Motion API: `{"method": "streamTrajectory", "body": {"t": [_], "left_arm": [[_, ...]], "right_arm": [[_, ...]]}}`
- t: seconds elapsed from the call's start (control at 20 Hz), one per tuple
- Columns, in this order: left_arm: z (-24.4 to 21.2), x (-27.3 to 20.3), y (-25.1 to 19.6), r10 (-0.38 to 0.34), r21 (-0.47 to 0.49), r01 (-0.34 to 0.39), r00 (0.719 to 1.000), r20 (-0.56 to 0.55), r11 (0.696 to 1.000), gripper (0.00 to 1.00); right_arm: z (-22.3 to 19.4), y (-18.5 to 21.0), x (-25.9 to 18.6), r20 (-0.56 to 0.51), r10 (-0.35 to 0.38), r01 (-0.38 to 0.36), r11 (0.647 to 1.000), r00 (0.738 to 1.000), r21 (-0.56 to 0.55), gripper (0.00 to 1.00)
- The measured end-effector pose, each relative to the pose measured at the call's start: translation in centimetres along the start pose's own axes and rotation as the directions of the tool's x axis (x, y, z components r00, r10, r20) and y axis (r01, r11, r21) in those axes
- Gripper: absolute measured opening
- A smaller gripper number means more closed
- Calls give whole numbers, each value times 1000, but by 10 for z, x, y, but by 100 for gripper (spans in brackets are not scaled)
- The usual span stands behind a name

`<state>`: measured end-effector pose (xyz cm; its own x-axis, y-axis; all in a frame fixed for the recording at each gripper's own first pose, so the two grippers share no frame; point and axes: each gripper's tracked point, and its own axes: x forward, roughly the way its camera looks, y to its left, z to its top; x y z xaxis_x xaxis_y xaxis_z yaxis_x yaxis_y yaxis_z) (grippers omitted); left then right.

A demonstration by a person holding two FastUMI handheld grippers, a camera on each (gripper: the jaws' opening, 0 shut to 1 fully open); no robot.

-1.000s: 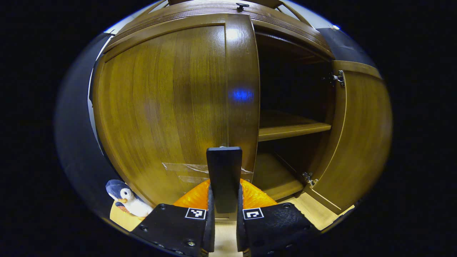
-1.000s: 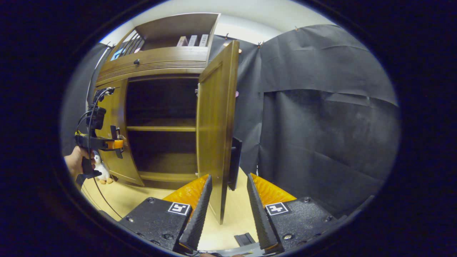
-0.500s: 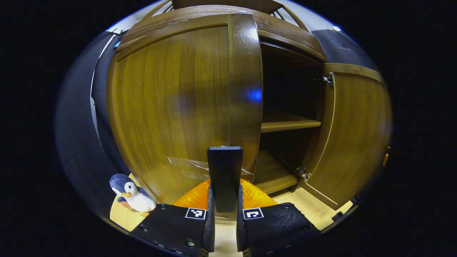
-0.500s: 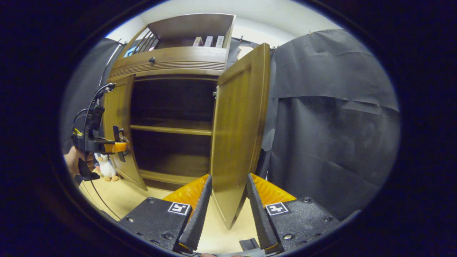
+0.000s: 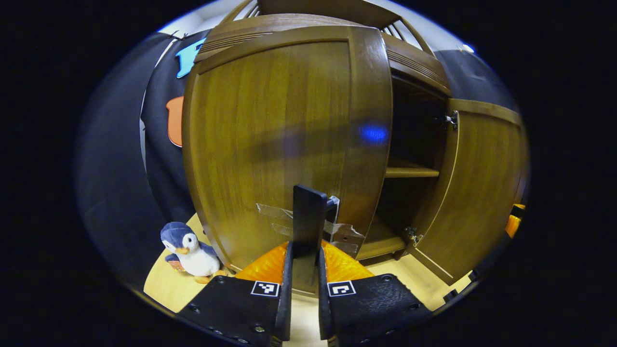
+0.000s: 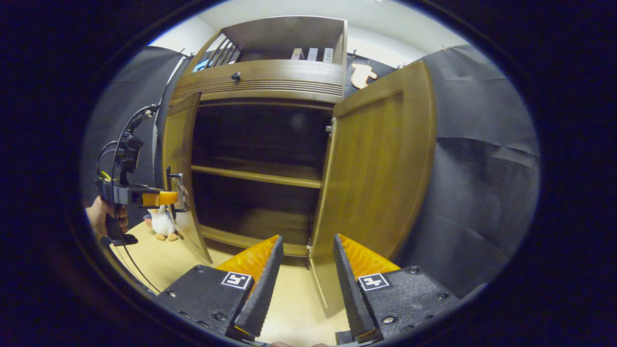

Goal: Open the right door of the double-door shoe cabinet with the right hand, and open the left door with the left hand.

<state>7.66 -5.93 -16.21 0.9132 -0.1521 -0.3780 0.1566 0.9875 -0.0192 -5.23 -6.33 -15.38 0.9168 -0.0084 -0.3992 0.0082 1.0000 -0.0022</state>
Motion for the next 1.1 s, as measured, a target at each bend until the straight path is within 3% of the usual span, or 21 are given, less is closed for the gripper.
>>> {"method": "streamTrajectory", "body": {"t": [1.1], "left_arm": [[-25, -86, 86, 222, -53, -221, 975, 5, 974, 22]], "right_arm": [[14, 89, 29, 7, 237, -236, 968, 971, -80, 67]]}}
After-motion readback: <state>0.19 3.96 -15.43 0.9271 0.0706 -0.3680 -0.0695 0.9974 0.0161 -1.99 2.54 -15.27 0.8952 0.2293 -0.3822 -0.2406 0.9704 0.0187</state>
